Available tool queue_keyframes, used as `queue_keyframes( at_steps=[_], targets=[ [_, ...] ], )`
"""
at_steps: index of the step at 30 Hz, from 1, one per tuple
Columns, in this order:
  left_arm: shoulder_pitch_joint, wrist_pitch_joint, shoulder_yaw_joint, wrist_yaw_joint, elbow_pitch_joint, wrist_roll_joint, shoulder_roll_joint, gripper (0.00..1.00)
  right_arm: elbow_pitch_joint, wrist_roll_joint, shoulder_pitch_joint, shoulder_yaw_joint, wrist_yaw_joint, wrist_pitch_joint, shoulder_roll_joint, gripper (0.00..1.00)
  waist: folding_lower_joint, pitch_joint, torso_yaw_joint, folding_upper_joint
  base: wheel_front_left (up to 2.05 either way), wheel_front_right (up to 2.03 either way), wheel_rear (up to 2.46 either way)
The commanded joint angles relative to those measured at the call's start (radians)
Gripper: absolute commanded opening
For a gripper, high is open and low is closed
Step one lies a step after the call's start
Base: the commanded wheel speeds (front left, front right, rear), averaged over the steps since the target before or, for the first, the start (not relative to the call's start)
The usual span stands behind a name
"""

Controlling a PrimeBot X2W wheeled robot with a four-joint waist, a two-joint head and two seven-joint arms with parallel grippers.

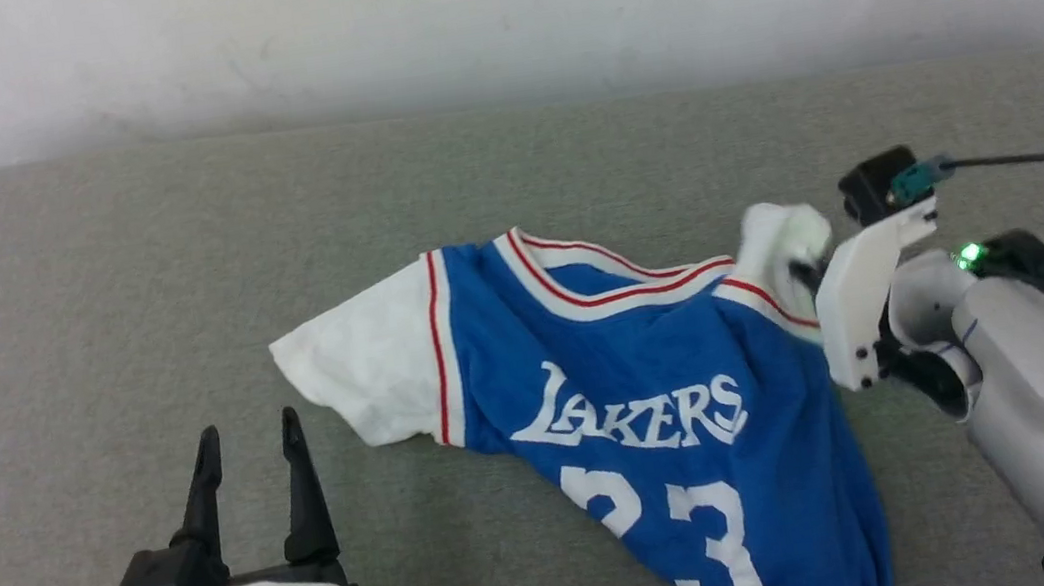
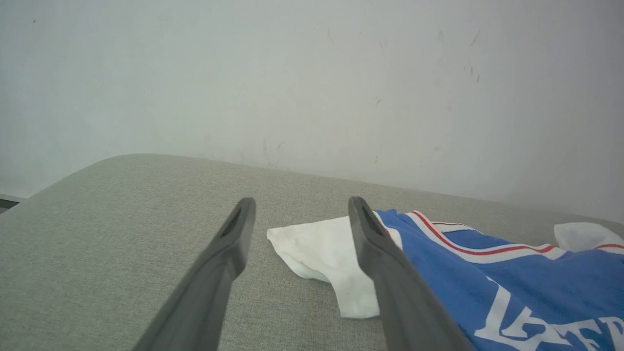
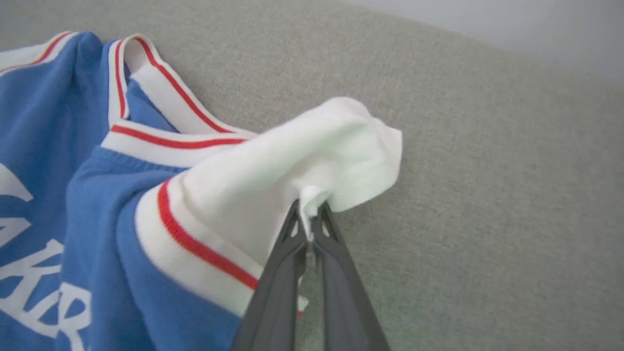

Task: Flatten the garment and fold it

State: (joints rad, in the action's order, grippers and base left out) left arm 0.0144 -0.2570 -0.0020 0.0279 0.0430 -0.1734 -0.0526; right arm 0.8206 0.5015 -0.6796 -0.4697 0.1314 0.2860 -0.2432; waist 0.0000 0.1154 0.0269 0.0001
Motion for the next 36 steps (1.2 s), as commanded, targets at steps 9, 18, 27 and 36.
queue_keyframes(
  at_steps=[9,18,27,36],
  targets=[
    [0.034,-0.005,0.023,-0.012,0.026,0.0,0.002,1.0,-0.23,-0.097,0.171,0.146,-0.001,-0.081,-0.112,0.0,0.0,-0.065,-0.11,-0.0001,0.0,0.0,0.0],
    [0.052,-0.005,0.037,-0.031,0.048,-0.009,-0.002,1.0,-0.505,-0.234,0.674,0.517,-0.001,0.053,-0.025,0.0,0.0,-0.076,-0.14,-0.0001,0.0,0.0,0.0],
    [0.04,-0.005,0.036,-0.032,0.094,-0.008,-0.007,1.0,-0.722,-0.314,0.808,0.643,-0.001,0.002,0.117,1.0,0.0,-0.084,-0.14,-0.0001,0.0,0.0,0.0],
    [-0.104,0.053,0.0,-0.085,0.118,-0.026,-0.041,1.0,-0.898,-0.363,0.772,0.637,-0.001,-0.201,0.171,1.0,0.0,-0.044,-0.142,-0.0001,0.0,0.0,0.0]
  ],
)
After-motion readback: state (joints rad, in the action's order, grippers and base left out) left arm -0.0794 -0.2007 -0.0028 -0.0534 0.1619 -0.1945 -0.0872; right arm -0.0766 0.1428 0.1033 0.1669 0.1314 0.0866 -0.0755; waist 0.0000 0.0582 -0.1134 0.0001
